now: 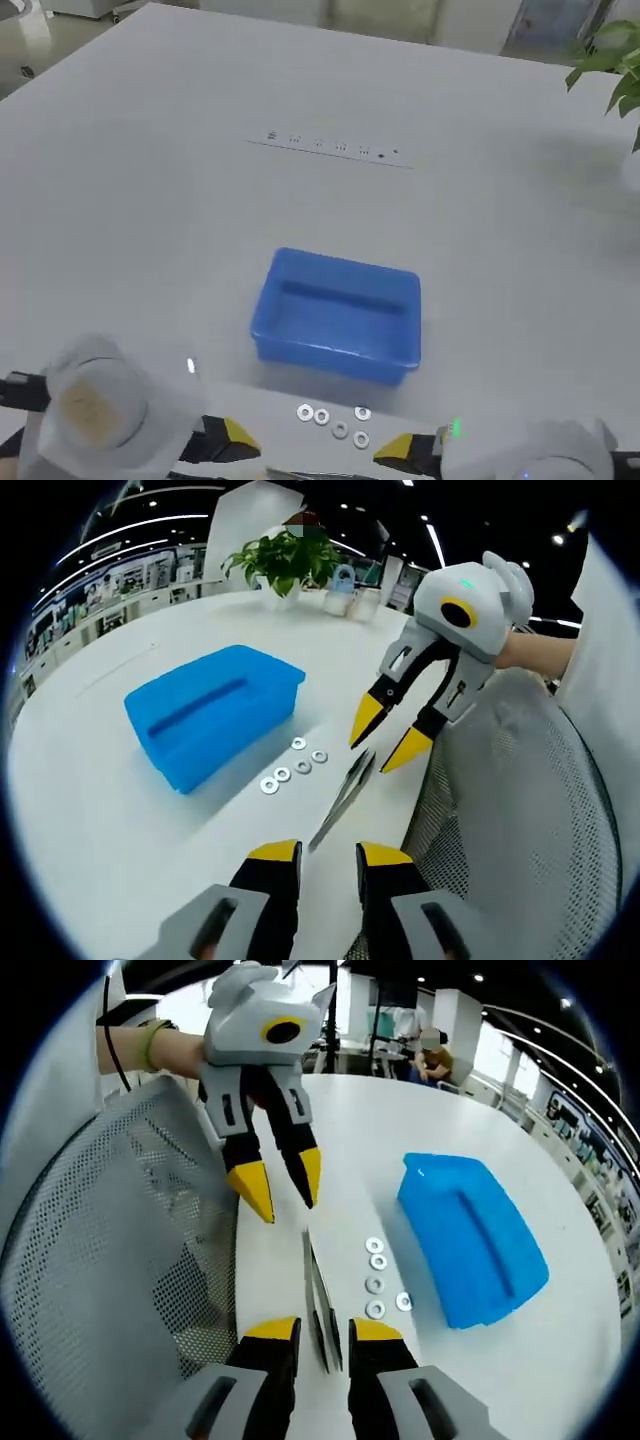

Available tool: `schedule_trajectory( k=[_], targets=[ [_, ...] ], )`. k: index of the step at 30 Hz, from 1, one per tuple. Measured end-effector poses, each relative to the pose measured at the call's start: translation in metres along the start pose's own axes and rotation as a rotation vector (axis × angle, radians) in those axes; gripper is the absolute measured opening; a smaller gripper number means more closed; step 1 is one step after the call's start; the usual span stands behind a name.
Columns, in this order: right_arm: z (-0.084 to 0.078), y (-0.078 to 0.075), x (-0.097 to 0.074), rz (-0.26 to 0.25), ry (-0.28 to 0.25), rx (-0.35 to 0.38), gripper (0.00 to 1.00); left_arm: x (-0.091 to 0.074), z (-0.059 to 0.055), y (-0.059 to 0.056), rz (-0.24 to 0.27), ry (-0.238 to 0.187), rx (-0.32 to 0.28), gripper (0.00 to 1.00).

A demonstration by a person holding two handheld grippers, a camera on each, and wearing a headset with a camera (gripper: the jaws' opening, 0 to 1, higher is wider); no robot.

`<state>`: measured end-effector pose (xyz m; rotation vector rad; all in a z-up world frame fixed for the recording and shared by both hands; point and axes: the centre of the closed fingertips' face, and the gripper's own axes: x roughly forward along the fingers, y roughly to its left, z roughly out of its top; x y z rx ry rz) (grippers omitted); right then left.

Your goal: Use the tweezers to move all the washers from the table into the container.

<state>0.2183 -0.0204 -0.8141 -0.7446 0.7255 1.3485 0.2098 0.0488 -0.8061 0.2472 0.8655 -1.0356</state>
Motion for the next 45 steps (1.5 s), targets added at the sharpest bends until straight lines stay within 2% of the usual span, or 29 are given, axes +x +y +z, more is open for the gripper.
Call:
schedule_trajectory(
  k=[1, 4, 7, 8, 11, 12, 13, 15, 21, 27, 29, 31, 33, 37, 40, 45],
  targets=[
    [-0.007, 0.003, 0.001, 0.006, 0.047, -0.003, 0.15, 0.002, 0.0, 0.001, 0.002, 0.008, 0.004, 0.18],
    [-0.005, 0.002, 0.007, 0.009, 0.042, -0.029, 0.15, 0.007, -0.002, 0.004, 0.003, 0.051, 0.062, 0.15],
    [-0.007, 0.0, 0.008, 0.008, 0.058, -0.033, 0.14, 0.011, -0.008, 0.008, 0.019, 0.125, 0.167, 0.07],
    [-0.007, 0.0, 0.008, 0.009, 0.058, -0.033, 0.13, 0.013, -0.009, 0.01, 0.025, 0.151, 0.22, 0.06],
    [-0.007, -0.001, 0.01, 0.02, 0.059, -0.022, 0.12, 0.017, -0.014, 0.012, 0.035, 0.208, 0.296, 0.04],
    [-0.008, 0.0, 0.011, 0.025, 0.064, -0.022, 0.12, 0.015, -0.014, 0.013, 0.041, 0.209, 0.316, 0.01],
    [-0.008, 0.0, 0.011, 0.027, 0.068, -0.024, 0.11, 0.017, -0.01, 0.01, 0.034, 0.186, 0.298, 0.0],
    [-0.008, 0.001, 0.011, 0.032, 0.07, -0.029, 0.09, 0.018, -0.011, 0.01, 0.019, 0.196, 0.294, 0.02],
    [-0.008, 0.003, 0.014, 0.049, 0.069, -0.033, 0.06, 0.022, -0.007, 0.01, 0.018, 0.187, 0.347, 0.01],
    [-0.008, 0.001, 0.013, 0.044, 0.055, -0.017, 0.06, 0.023, -0.006, 0.012, 0.013, 0.173, 0.352, 0.0],
    [-0.008, 0.0, 0.013, 0.035, 0.05, -0.008, 0.06, 0.021, -0.006, 0.008, -0.002, 0.167, 0.366, 0.0],
    [-0.009, -0.003, 0.012, 0.018, 0.048, -0.006, 0.07, 0.017, 0.001, 0.001, -0.006, 0.122, 0.373, 0.0],
    [-0.008, -0.007, 0.01, -0.003, 0.022, 0.002, 0.11, 0.011, 0.014, -0.007, -0.011, 0.053, 0.342, 0.0],
    [-0.001, -0.008, 0.008, -0.006, -0.033, 0.033, 0.11, -0.005, 0.035, -0.017, -0.013, -0.041, 0.324, 0.0],
    [0.006, -0.008, 0.006, -0.008, -0.066, 0.031, 0.09, -0.012, 0.047, -0.023, -0.016, -0.072, 0.323, 0.0],
    [0.021, -0.013, 0.002, -0.012, -0.139, 0.064, 0.08, -0.023, 0.07, -0.028, 0.003, -0.105, 0.379, 0.0]
  ],
)
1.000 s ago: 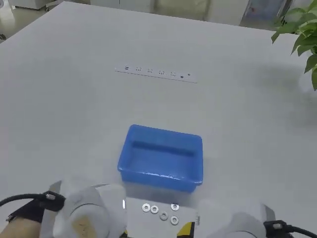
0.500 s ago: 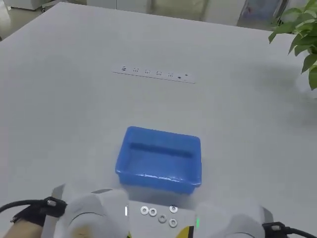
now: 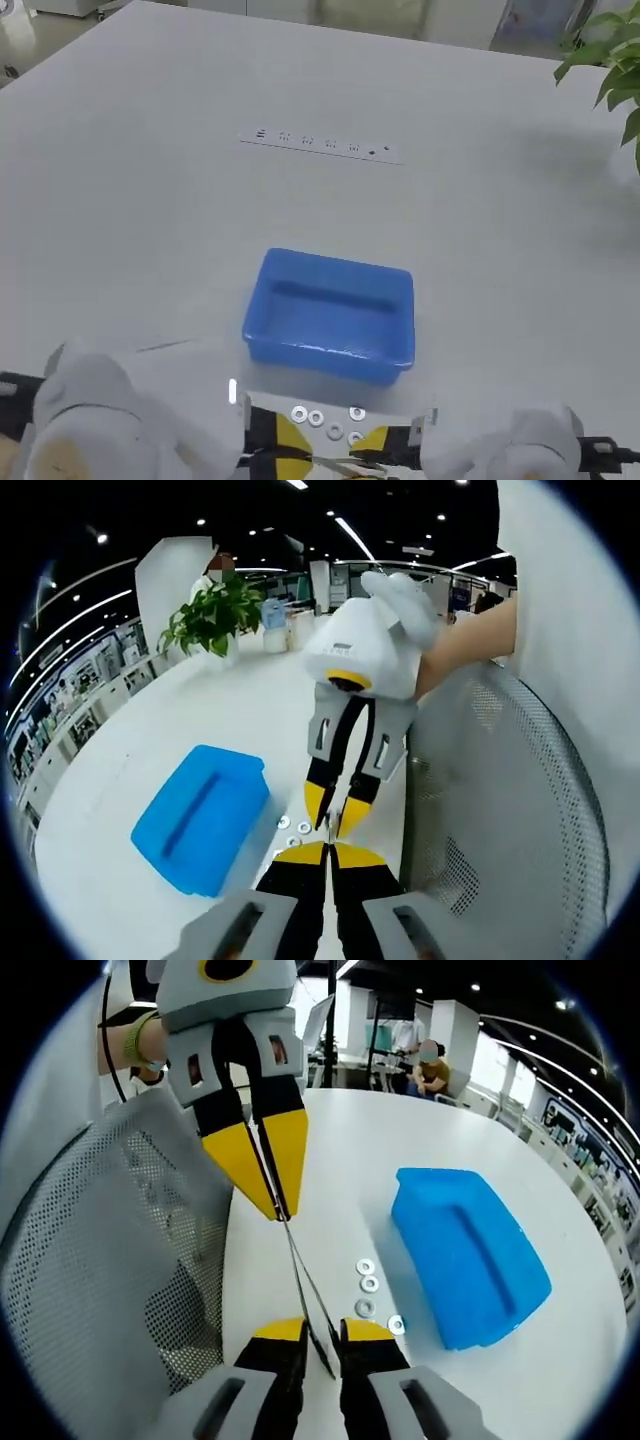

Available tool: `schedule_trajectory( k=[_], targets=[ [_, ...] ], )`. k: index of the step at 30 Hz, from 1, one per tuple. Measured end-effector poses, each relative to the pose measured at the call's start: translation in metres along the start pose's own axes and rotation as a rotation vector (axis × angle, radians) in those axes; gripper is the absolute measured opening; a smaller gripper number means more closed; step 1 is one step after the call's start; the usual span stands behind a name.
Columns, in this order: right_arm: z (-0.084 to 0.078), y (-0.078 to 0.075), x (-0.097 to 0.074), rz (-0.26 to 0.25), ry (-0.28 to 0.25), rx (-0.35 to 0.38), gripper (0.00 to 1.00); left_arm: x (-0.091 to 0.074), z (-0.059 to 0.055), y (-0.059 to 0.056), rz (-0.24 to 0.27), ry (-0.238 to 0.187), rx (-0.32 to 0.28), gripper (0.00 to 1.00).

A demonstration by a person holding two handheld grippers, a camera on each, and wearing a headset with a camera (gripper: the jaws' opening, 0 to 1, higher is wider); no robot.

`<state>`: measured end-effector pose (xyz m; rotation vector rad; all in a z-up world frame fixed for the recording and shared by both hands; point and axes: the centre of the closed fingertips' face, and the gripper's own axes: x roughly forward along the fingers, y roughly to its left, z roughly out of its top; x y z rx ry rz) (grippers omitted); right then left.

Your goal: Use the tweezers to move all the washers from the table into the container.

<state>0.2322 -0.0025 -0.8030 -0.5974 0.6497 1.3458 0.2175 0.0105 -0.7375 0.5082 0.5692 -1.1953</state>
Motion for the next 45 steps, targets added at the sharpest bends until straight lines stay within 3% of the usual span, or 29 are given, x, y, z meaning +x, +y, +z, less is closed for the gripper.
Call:
schedule_trajectory(
  k=[3, 6, 11, 14, 18, 23, 42, 45],
  targets=[
    [0.009, -0.004, 0.0, -0.007, -0.038, 0.022, 0.08, -0.003, 0.014, 0.006, 0.013, -0.016, 0.03, 0.0],
    [0.014, -0.01, 0.0, -0.026, -0.056, 0.033, 0.07, -0.002, 0.021, 0.011, 0.024, -0.024, 0.045, 0.0],
    [0.015, -0.016, 0.002, -0.043, -0.067, 0.054, 0.07, 0.002, 0.022, 0.02, 0.034, -0.021, 0.041, 0.0],
    [0.012, -0.019, 0.004, -0.045, -0.07, 0.076, 0.07, 0.005, 0.023, 0.026, 0.015, -0.024, -0.015, 0.0],
    [0.013, -0.024, 0.002, -0.052, -0.111, 0.136, 0.07, 0.007, 0.025, 0.032, 0.021, -0.009, 0.004, 0.0],
    [0.015, -0.026, 0.001, -0.064, -0.129, 0.148, 0.08, 0.009, 0.032, 0.029, -0.009, 0.005, 0.067, 0.0],
    [0.013, -0.023, -0.002, -0.053, -0.158, 0.186, 0.08, 0.012, 0.037, 0.025, -0.069, 0.048, 0.086, 0.0],
    [0.009, -0.021, 0.002, -0.05, -0.134, 0.172, 0.07, 0.014, 0.031, 0.023, -0.081, 0.072, 0.085, 0.0]
  ],
)
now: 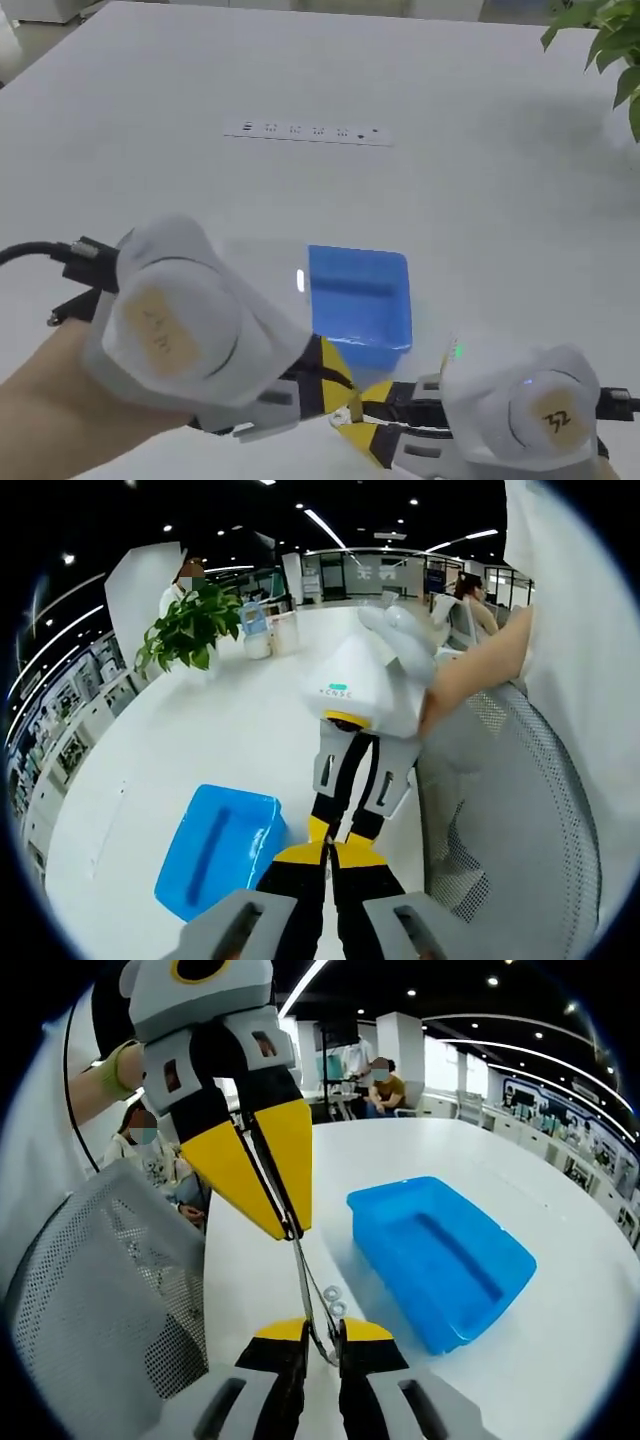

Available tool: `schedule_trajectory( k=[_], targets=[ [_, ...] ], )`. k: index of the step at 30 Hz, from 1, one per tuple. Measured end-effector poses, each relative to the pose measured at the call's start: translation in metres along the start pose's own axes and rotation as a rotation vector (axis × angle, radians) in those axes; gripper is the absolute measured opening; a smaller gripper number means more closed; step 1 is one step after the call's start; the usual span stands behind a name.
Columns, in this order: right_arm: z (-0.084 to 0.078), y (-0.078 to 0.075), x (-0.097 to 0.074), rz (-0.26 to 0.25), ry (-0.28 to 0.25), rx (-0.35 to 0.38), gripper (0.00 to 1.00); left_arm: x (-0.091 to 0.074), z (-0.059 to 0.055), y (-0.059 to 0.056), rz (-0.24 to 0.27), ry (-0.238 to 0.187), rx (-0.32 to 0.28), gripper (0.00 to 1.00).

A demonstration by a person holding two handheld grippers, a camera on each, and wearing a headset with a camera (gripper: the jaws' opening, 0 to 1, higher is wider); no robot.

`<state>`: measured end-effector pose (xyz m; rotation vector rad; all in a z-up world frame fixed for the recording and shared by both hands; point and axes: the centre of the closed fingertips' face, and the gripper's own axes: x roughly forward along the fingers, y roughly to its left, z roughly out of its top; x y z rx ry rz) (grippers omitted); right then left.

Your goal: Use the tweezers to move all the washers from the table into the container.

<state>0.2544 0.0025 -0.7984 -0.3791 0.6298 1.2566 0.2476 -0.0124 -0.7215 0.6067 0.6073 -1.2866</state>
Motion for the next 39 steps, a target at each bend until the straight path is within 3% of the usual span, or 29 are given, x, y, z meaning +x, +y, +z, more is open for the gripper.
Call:
schedule_trajectory(
  k=[3, 7, 10, 12, 15, 19, 21, 23, 24, 28, 30, 32, 39],
  targets=[
    [0.003, 0.002, -0.002, 0.0, -0.003, -0.013, 0.07, -0.001, 0.004, -0.001, -0.002, -0.005, 0.014, 0.0],
    [-0.001, 0.002, -0.001, 0.004, 0.001, -0.004, 0.08, 0.002, 0.001, -0.002, -0.014, 0.012, 0.019, 0.0],
    [0.0, 0.002, -0.003, 0.006, 0.01, -0.013, 0.08, 0.002, 0.002, -0.004, -0.018, 0.011, 0.064, 0.0],
    [0.005, 0.007, -0.006, 0.03, 0.008, -0.046, 0.1, 0.003, 0.002, -0.006, -0.031, 0.008, 0.074, 0.0],
    [0.015, 0.005, -0.012, 0.013, -0.006, -0.086, 0.18, 0.003, 0.002, -0.007, -0.041, 0.007, 0.074, 0.0],
    [0.024, 0.006, -0.015, 0.038, -0.02, -0.105, 0.13, 0.004, 0.003, -0.005, -0.045, 0.004, 0.057, 0.0],
    [0.018, 0.003, -0.014, 0.032, 0.026, -0.194, 0.09, 0.005, 0.003, -0.003, -0.033, -0.006, 0.036, 0.0],
    [0.009, 0.008, -0.011, 0.059, 0.061, -0.201, 0.04, 0.006, 0.004, -0.001, -0.021, -0.032, -0.014, 0.0],
    [0.01, 0.007, -0.01, 0.041, 0.046, -0.204, 0.05, 0.006, 0.003, -0.003, -0.034, -0.037, -0.029, 0.0],
    [0.012, 0.007, -0.009, 0.041, 0.014, -0.19, 0.03, 0.003, 0.002, 0.0, 0.027, -0.066, -0.056, 0.01],
    [0.013, 0.007, -0.007, 0.05, -0.005, -0.131, 0.03, 0.0, 0.004, -0.001, 0.052, -0.12, -0.126, 0.1],
    [0.014, 0.003, -0.007, 0.035, -0.005, -0.12, 0.03, -0.006, 0.006, -0.001, 0.08, -0.176, -0.207, 0.19],
    [0.014, -0.006, -0.012, 0.004, -0.058, 0.057, 0.03, -0.037, -0.008, 0.01, 0.258, -0.339, -0.441, 0.37]
  ],
)
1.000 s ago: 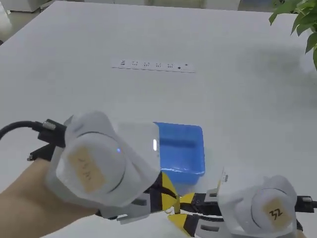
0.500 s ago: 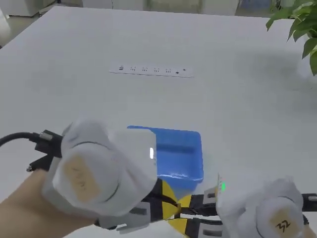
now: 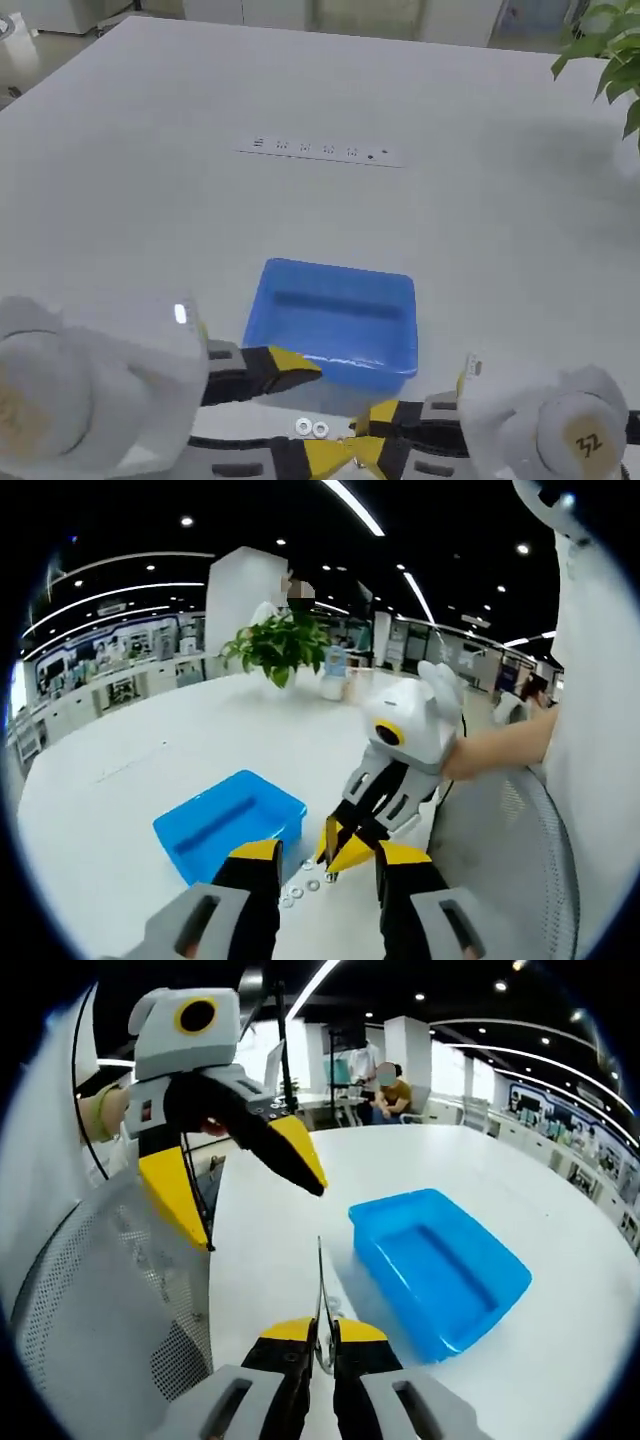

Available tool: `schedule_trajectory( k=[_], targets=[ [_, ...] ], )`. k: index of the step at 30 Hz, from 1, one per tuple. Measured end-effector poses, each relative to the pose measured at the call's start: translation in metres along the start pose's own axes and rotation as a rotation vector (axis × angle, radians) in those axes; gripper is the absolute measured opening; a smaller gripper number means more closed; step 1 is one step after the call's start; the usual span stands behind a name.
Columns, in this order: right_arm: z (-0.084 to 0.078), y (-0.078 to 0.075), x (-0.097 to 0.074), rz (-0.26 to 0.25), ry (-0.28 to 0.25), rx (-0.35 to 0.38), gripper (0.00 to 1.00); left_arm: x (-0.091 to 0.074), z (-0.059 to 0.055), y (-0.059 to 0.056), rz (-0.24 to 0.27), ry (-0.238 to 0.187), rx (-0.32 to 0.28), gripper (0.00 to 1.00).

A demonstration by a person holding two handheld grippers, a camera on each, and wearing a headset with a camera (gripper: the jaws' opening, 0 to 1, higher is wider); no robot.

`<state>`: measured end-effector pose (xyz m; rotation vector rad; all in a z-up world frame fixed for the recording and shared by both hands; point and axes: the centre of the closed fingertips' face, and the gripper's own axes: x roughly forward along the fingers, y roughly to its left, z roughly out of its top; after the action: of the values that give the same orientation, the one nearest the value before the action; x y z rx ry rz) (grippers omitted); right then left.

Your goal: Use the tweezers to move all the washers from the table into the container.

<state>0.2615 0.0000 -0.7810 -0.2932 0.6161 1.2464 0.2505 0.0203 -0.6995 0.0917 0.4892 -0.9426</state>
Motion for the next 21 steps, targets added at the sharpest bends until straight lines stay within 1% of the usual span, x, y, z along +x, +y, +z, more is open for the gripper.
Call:
schedule_trajectory(
  k=[1, 2, 3, 4, 6, 7, 8, 10, 12, 14, 15, 19, 21],
  targets=[
    [0.0, -0.002, -0.001, -0.006, -0.018, 0.045, 0.03, -0.006, -0.001, 0.006, 0.044, -0.019, -0.02, 0.4],
    [0.0, -0.004, -0.002, -0.016, -0.028, 0.067, 0.03, -0.01, -0.001, 0.01, 0.076, -0.034, -0.03, 0.42],
    [0.0, -0.006, -0.003, -0.027, -0.039, 0.09, 0.03, -0.014, 0.0, 0.014, 0.107, -0.057, -0.045, 0.44],
    [0.0, -0.008, -0.004, -0.036, -0.059, 0.142, 0.02, -0.019, 0.002, 0.018, 0.144, -0.09, -0.08, 0.46],
    [0.0, -0.012, -0.007, -0.05, -0.095, 0.224, 0.02, -0.028, 0.004, 0.024, 0.192, -0.137, -0.11, 0.48],
    [0.0, -0.012, -0.008, -0.051, -0.107, 0.25, 0.02, -0.031, 0.003, 0.027, 0.213, -0.145, -0.111, 0.49],
    [0.002, -0.013, -0.011, -0.048, -0.129, 0.277, 0.02, -0.035, 0.002, 0.031, 0.245, -0.155, -0.113, 0.49],
    [0.005, -0.014, -0.015, -0.048, -0.149, 0.287, 0.02, -0.039, 0.0, 0.037, 0.279, -0.161, -0.122, 0.51],
    [0.01, -0.015, -0.019, -0.048, -0.163, 0.285, 0.02, -0.043, -0.003, 0.042, 0.309, -0.164, -0.117, 0.53],
    [0.018, -0.014, -0.022, -0.047, -0.174, 0.264, 0.02, -0.048, -0.007, 0.049, 0.357, -0.158, -0.107, 0.55],
    [0.022, -0.014, -0.025, -0.05, -0.18, 0.25, 0.02, -0.052, -0.008, 0.054, 0.393, -0.17, -0.109, 0.56],
    [0.039, -0.018, -0.031, -0.055, -0.201, 0.226, 0.02, -0.062, -0.009, 0.061, 0.464, -0.205, -0.108, 0.6],
    [0.048, -0.021, -0.034, -0.059, -0.22, 0.223, 0.02, -0.066, -0.009, 0.065, 0.495, -0.21, -0.108, 0.62]
  ],
)
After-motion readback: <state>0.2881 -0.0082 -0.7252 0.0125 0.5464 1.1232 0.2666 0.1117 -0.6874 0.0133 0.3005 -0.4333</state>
